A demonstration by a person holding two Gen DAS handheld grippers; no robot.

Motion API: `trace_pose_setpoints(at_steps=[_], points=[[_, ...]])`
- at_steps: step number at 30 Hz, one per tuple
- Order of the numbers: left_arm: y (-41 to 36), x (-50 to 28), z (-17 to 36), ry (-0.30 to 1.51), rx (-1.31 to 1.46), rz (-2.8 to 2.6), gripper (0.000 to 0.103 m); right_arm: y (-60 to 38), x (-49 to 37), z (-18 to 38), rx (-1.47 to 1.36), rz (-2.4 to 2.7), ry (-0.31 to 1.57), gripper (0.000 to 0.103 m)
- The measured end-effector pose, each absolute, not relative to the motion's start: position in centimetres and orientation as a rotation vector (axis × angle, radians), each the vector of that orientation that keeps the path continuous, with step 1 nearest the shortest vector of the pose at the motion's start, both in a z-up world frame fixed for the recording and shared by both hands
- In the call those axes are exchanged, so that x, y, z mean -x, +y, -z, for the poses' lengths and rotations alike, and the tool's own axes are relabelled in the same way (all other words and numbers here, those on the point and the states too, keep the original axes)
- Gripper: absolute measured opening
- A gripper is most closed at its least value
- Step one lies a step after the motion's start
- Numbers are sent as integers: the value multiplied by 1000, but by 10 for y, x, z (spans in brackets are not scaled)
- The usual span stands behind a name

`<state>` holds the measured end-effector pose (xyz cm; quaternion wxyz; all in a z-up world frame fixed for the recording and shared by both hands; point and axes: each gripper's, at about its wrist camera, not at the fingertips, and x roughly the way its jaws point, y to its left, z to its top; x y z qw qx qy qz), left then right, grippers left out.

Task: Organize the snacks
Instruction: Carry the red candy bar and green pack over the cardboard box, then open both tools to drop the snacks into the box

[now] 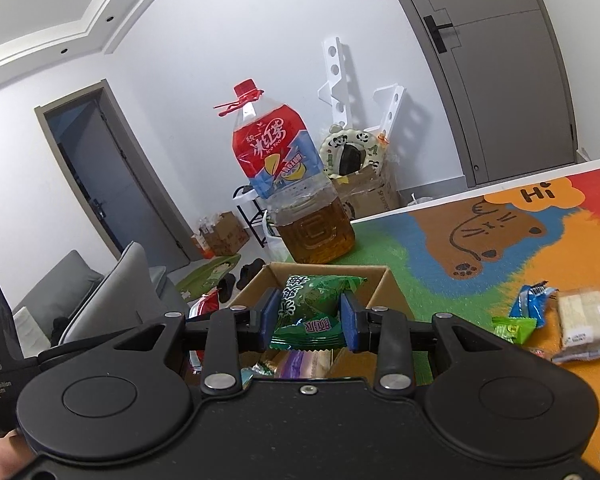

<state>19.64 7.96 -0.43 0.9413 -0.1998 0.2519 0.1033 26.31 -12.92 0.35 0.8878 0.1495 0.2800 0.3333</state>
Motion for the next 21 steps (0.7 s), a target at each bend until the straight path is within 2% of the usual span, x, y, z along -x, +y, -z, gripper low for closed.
trace_pose_setpoints(at_steps=[2,4,12,16,21], points=[[83,-198,5,508,430,-199,26,-127,-266,-1,-310,-689,591,34],[85,-199,6,511,432,-214,29,-125,-268,1,-307,-689,598,34],[90,-182,4,510,445,-236,34,-119,-279,2,-305,-695,608,34],[97,-170,4,496,464,-258,43,-112,-283,0,-287,-702,609,34],[105,-158,6,494,481,-297,46,-101,-284,3,-279,-729,618,34]])
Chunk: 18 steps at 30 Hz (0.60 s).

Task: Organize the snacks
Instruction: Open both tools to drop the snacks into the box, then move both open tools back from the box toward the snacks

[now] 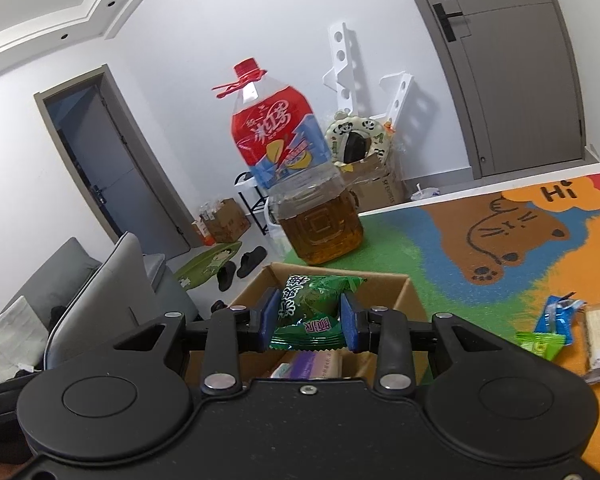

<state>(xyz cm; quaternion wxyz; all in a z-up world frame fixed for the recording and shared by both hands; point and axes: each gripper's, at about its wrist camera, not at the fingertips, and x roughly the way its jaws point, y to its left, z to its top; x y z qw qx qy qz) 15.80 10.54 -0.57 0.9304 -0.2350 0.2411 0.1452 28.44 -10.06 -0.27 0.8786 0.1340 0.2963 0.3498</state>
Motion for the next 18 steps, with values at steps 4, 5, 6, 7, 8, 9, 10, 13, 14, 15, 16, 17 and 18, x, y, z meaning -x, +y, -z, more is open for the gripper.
trace_pose_setpoints(at_steps=[4,5,6,7,8,9,10,13,14,15,16,17,18], points=[[109,-153,9,500,488,-326,55,-95,-283,5,-280,-746,626,51],[109,-151,10,498,493,-329,60,-95,-282,5,-275,-742,621,53],[109,-151,10,494,495,-329,63,-96,-281,4,-266,-739,618,54],[108,-150,10,488,496,-327,68,-97,-280,3,-260,-739,616,54],[107,-149,9,484,495,-326,73,-99,-279,3,-263,-739,617,55],[106,-150,9,483,492,-328,75,-102,-279,2,-269,-734,620,56],[104,-151,8,484,489,-331,78,-106,-278,1,-274,-730,620,57],[99,-153,7,486,494,-325,83,-115,-278,1,-277,-715,618,61],[98,-153,7,487,496,-324,85,-118,-277,1,-275,-711,619,62],[96,-153,7,491,497,-326,86,-122,-277,1,-275,-705,622,64],[95,-153,7,495,499,-327,87,-126,-276,1,-277,-700,626,66],[93,-154,7,499,499,-325,88,-129,-277,1,-278,-697,628,67],[90,-154,7,500,498,-323,88,-134,-277,1,-279,-692,629,70]])
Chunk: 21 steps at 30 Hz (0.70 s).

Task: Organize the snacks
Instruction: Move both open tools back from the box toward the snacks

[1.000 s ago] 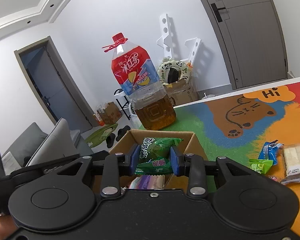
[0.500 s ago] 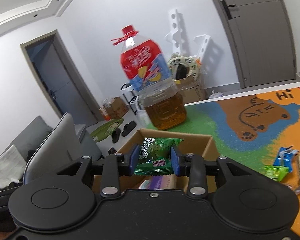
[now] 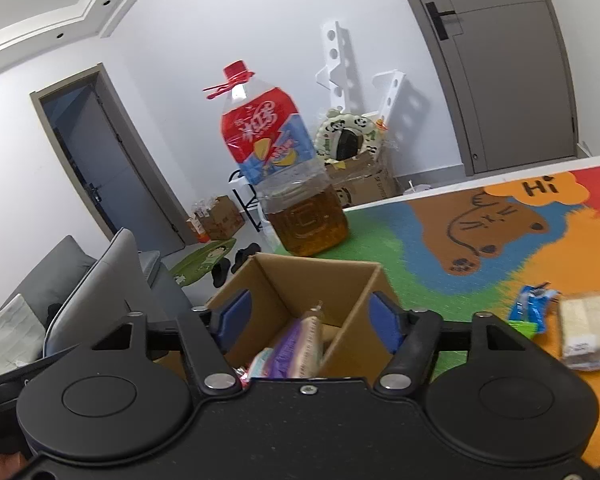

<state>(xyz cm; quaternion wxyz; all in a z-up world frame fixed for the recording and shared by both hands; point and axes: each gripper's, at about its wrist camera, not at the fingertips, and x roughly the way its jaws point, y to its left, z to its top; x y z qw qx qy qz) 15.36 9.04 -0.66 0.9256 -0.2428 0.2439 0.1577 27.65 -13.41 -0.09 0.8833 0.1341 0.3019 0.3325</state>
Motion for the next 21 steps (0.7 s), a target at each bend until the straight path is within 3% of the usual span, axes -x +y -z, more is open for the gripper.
trace_pose_setpoints(at_steps=[4,10,21], points=[[79,-152,4,495,480,-329,95,-151,-275,0,-283,-669,621,81],[63,-151,-2,506,467,-293,95,-173,-273,1,-290,-651,625,92],[20,-154,-15,531,420,-184,95,-212,-270,2,-314,-610,624,100]])
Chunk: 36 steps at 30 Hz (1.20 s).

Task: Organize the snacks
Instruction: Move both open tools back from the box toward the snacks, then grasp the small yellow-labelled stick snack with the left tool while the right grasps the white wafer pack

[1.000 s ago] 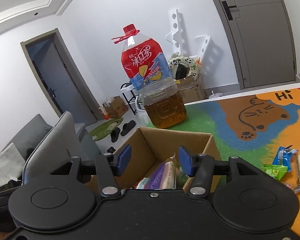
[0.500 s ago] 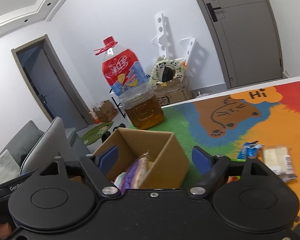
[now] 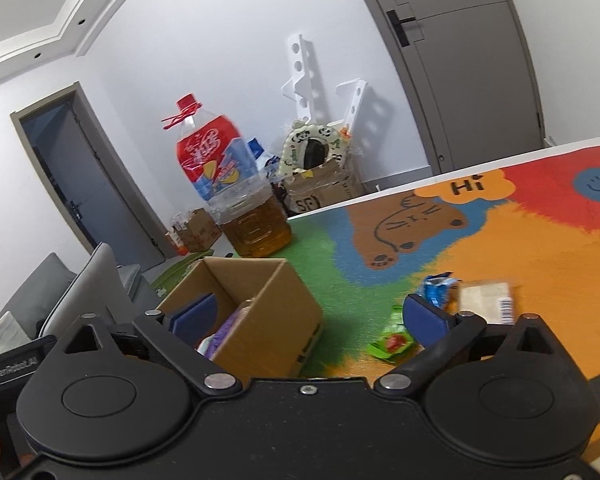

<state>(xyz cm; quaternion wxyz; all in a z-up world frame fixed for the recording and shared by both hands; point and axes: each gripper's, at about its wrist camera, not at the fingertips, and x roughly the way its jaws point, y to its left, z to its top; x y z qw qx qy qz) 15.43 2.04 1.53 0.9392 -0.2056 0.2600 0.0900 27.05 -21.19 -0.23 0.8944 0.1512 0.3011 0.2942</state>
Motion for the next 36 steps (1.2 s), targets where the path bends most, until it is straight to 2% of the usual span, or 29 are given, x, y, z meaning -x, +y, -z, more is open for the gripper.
trace_pose_setpoints(at_steps=[11,16,18,20,23,36], points=[[-28,-175,-16,542,366,-84,95,-255,-275,14,-351,-531,630,101],[-49,-185,-12,539,342,-55,92,-270,-281,24,-368,-500,641,95],[-58,-188,-10,539,329,-50,89,-275,-284,29,-374,-493,650,93],[-65,-195,-6,550,327,-40,76,-277,-288,33,-378,-485,659,91],[-74,-206,3,578,326,-24,66,-282,-295,41,-388,-472,671,88],[-105,-245,43,666,294,-15,57,-296,-311,63,-411,-445,699,86]])
